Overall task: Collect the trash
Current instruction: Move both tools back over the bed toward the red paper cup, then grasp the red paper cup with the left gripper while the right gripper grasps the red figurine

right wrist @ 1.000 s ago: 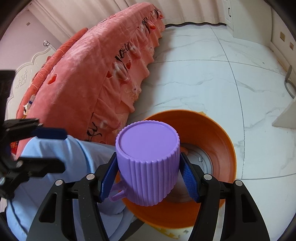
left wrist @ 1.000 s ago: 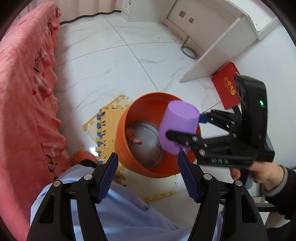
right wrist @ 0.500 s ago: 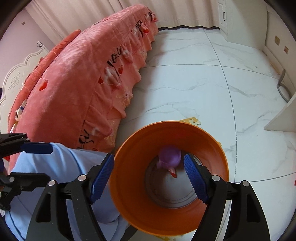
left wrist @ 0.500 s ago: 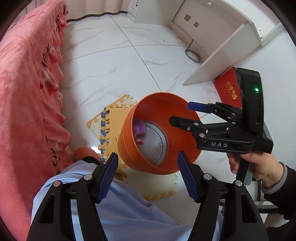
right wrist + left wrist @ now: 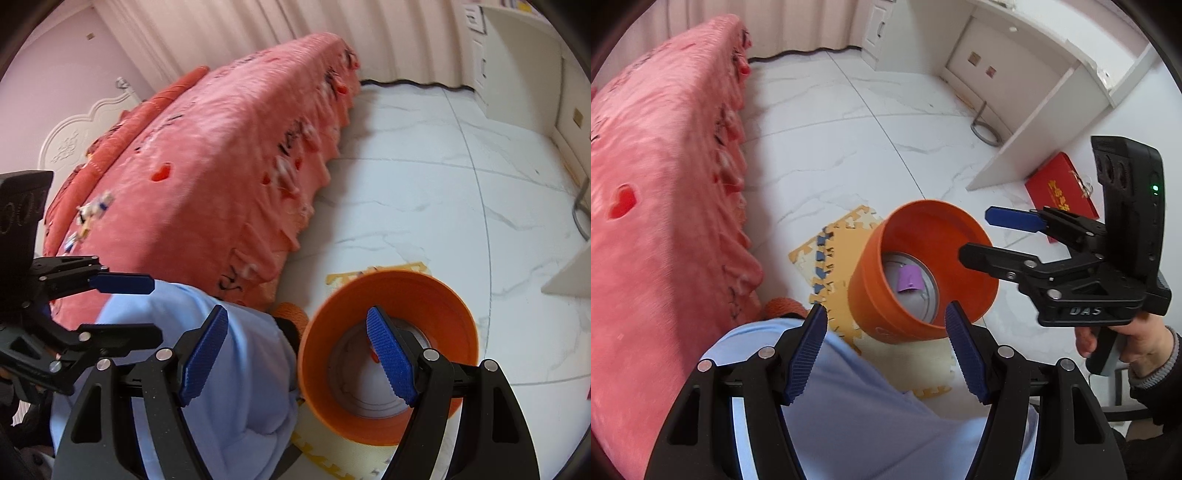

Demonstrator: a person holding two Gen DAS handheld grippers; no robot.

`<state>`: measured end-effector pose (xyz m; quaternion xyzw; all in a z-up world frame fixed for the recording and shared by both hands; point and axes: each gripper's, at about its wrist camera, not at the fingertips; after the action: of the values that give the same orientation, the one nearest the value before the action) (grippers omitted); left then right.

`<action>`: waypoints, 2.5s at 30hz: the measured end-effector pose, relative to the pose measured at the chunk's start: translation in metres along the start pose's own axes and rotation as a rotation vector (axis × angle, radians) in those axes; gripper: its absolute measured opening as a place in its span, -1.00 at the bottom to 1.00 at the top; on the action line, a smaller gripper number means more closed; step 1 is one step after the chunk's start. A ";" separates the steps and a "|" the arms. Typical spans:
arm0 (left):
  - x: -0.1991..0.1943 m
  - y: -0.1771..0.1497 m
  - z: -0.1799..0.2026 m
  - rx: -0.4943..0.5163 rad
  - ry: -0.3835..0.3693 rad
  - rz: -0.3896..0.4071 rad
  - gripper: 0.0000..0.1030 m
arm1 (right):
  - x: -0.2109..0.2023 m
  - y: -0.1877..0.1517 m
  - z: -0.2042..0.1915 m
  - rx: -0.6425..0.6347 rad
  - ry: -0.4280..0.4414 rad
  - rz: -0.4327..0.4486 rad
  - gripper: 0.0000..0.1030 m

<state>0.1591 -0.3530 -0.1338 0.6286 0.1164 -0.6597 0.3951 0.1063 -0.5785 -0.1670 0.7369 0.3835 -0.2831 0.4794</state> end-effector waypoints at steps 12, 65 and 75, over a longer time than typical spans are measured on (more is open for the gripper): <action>-0.081 -0.052 -0.020 -0.062 0.125 0.148 0.64 | -0.031 0.003 -0.095 -0.170 0.128 0.005 0.62; -0.202 -0.260 -0.302 -0.680 0.413 0.290 0.66 | 0.114 0.032 -0.474 -0.636 0.473 -0.176 0.62; -0.207 -0.275 -0.312 -0.576 0.335 0.282 0.02 | 0.141 0.032 -0.503 -0.650 0.487 -0.193 0.62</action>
<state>0.1838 0.1091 -0.0943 0.6007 0.2725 -0.4268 0.6186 0.2352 -0.0803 -0.0705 0.5535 0.6222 -0.0084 0.5536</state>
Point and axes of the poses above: each gripper's, at about its wrist camera, not at the fingertips, and x roughly the way its jaws point, z to its right, y to its top, and after that the axes turned 1 degree about -z, right-handed
